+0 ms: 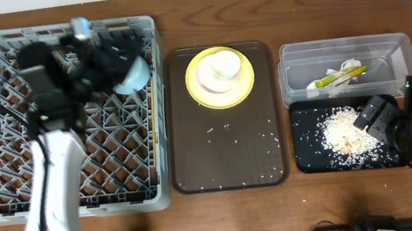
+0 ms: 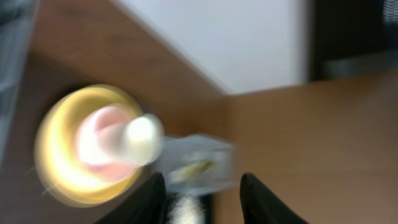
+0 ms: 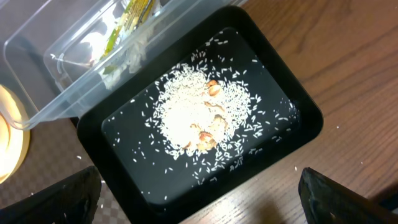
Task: Sort waste into correct bins and load items into the dishwasher
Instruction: 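Move the left gripper over the white cup on the yellow plate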
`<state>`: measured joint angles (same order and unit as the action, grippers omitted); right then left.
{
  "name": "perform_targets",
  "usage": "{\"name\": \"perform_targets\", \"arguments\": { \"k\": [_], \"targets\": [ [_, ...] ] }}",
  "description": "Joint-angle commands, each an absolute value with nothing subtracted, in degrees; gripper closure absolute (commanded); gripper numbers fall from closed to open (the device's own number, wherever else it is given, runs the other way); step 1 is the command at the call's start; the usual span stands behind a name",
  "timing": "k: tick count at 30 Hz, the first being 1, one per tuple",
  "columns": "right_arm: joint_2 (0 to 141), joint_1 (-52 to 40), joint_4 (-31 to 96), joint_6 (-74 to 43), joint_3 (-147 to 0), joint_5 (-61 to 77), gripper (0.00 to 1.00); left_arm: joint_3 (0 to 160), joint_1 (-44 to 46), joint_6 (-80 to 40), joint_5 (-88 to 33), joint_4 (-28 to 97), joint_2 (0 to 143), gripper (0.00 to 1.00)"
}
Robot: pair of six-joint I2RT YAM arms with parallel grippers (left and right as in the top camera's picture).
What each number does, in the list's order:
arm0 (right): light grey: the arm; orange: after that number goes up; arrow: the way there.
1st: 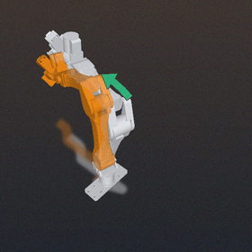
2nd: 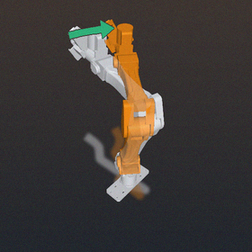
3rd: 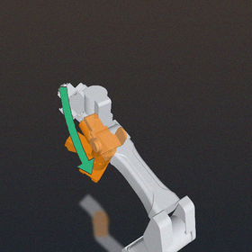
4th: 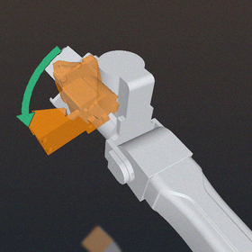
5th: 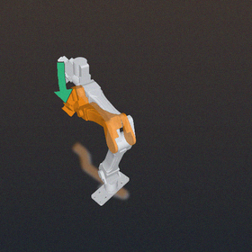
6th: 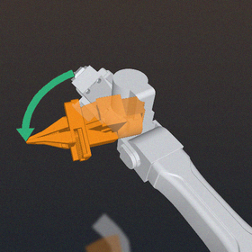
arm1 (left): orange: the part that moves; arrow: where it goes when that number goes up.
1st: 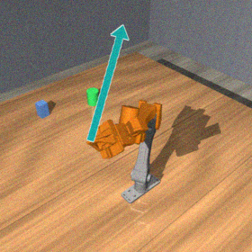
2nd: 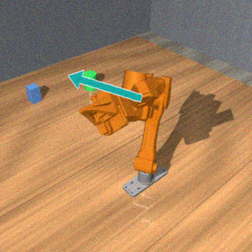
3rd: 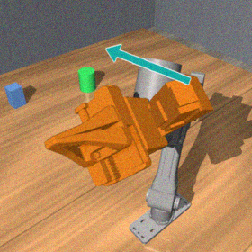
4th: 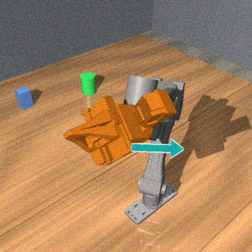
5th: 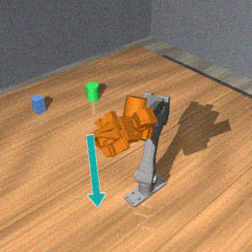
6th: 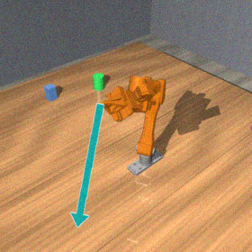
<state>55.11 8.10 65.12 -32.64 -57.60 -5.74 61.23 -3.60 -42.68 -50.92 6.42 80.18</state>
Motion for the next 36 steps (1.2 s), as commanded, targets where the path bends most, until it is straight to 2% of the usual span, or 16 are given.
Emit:
{"name": "perform_targets", "arguments": {
  "k": [1,3,5,6,9,12,13,15,16,19,24,30,32,36],
  "targets": [
    [55.1,8.6,65.2,-32.7,-58.1,-5.7,0.01,60.9,5.7,-23.1,-17.9,15.9,76.8,0.59],
    [55.1,8.6,65.2,-32.7,-58.1,-5.7,0.01,60.9,12.8,-18.3,-7.2,21.3,76.8,0.59],
    [55.1,8.6,65.2,-32.7,-58.1,-5.7,0.01,60.9,18.8,-16.1,-1.3,24.5,77.5,0.57],
    [55.1,8.6,65.2,-32.7,-58.1,-5.7,0.01,60.9,21.2,-16.0,0.0,25.1,77.9,0.49],
    [55.1,8.6,65.2,-32.7,-58.1,-5.7,0.01,60.9,26.7,-14.6,0.3,23.7,78.7,0.09],
    [55.1,8.6,65.2,-32.7,-58.1,-5.7,0.01,60.9,30.5,-14.6,0.2,20.7,78.7,0.09],
    [55.1,8.6,65.2,-32.7,-58.1,-5.7,0.01,60.9,31.5,-14.6,0.1,19.5,78.7,0.12],
    [55.1,8.6,65.2,-32.7,-58.1,-5.7,0.01,60.9,33.1,-14.6,-0.3,16.9,78.7,0.51],
    [55.1,8.6,65.2,-32.7,-58.1,-5.7,0.01,61.3,33.7,-14.7,-1.2,16.4,78.7,0.58],
    [55.1,8.6,65.2,-32.7,-58.1,-5.7,0.01,64.6,34.0,-17.6,-3.4,19.4,79.1,0.66],
    [55.1,8.6,65.2,-32.7,-58.1,-5.7,0.01,80.0,33.7,-17.1,-4.1,36.1,84.2,0.73],
    [55.1,8.6,65.2,-32.7,-58.1,-5.7,0.01,110.9,33.7,-12.1,-4.1,62.4,100.3,0.71],
    [55.1,8.6,65.2,-32.7,-58.1,-5.7,0.01,116.8,33.8,-11.2,-4.3,66.2,105.0,0.68],
    [55.1,8.6,65.2,-32.7,-58.1,-5.7,0.01,118.4,34.5,-10.7,-7.8,64.6,110.8,0.65]
  ]
}}
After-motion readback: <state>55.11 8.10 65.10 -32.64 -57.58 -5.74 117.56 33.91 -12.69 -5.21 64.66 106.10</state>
